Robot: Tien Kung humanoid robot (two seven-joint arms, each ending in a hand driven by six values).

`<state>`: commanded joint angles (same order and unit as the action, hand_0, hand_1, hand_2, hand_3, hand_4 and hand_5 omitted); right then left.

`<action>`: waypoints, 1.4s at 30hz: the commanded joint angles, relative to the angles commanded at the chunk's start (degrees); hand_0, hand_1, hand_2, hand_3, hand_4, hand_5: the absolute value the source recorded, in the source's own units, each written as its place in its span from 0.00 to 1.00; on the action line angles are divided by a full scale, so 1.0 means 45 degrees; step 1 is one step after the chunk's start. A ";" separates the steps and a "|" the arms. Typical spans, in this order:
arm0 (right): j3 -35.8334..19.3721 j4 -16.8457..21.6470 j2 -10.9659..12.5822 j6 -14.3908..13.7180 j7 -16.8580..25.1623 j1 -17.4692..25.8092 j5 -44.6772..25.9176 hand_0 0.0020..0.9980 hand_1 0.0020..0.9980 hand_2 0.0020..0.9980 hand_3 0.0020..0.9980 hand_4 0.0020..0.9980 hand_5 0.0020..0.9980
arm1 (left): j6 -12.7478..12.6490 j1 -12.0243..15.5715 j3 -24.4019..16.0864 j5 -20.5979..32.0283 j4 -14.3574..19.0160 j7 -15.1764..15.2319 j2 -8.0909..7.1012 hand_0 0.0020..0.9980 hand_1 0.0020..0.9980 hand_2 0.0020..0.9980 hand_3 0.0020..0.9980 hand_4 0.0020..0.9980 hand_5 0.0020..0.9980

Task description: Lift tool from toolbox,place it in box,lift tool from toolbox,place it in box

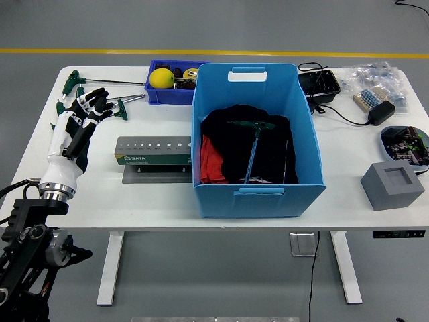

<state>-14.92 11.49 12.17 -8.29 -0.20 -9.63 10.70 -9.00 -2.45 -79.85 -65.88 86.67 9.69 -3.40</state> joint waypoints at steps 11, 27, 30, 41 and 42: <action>0.0033 0.0049 -0.0063 0.0042 -0.0022 -0.0060 0.0130 0.67 0.66 0.72 0.57 0.77 0.72 | 0.0340 0.0014 -0.0033 -0.0364 0.0195 -0.0314 -0.0318 0.76 0.76 0.84 0.76 0.90 0.60; 0.1122 -0.0088 -0.0394 -0.0027 0.0480 0.0243 -0.1776 0.68 0.67 0.72 0.57 0.77 0.72 | 0.0250 0.0087 0.0060 -0.0288 0.0241 -0.0240 -0.0557 0.76 0.76 0.84 0.77 0.90 0.61; 0.1354 -0.0156 -0.0489 -0.0014 0.0590 0.0394 -0.2239 0.68 0.67 0.72 0.57 0.77 0.72 | 0.0246 0.0099 0.0135 -0.0285 0.0212 -0.0238 -0.0594 0.76 0.76 0.84 0.77 0.90 0.61; 0.0408 -0.0261 -0.0465 0.0687 0.0113 0.0418 -0.1320 0.72 0.72 0.78 0.59 0.79 0.71 | 0.0213 -0.0067 0.0245 -0.0258 0.0259 -0.0164 -0.0627 0.76 0.76 0.85 0.77 0.90 0.62; 0.0003 -0.0261 -0.0439 0.0881 -0.0041 0.0392 -0.0964 0.72 0.72 0.78 0.59 0.79 0.71 | 0.0213 -0.0112 0.0244 -0.0265 0.0272 -0.0160 -0.0610 0.76 0.76 0.85 0.77 0.90 0.62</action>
<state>-14.91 10.31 10.19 -4.33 -0.38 -7.86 6.36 -8.04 -2.95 -78.76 -67.07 87.90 8.97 -6.15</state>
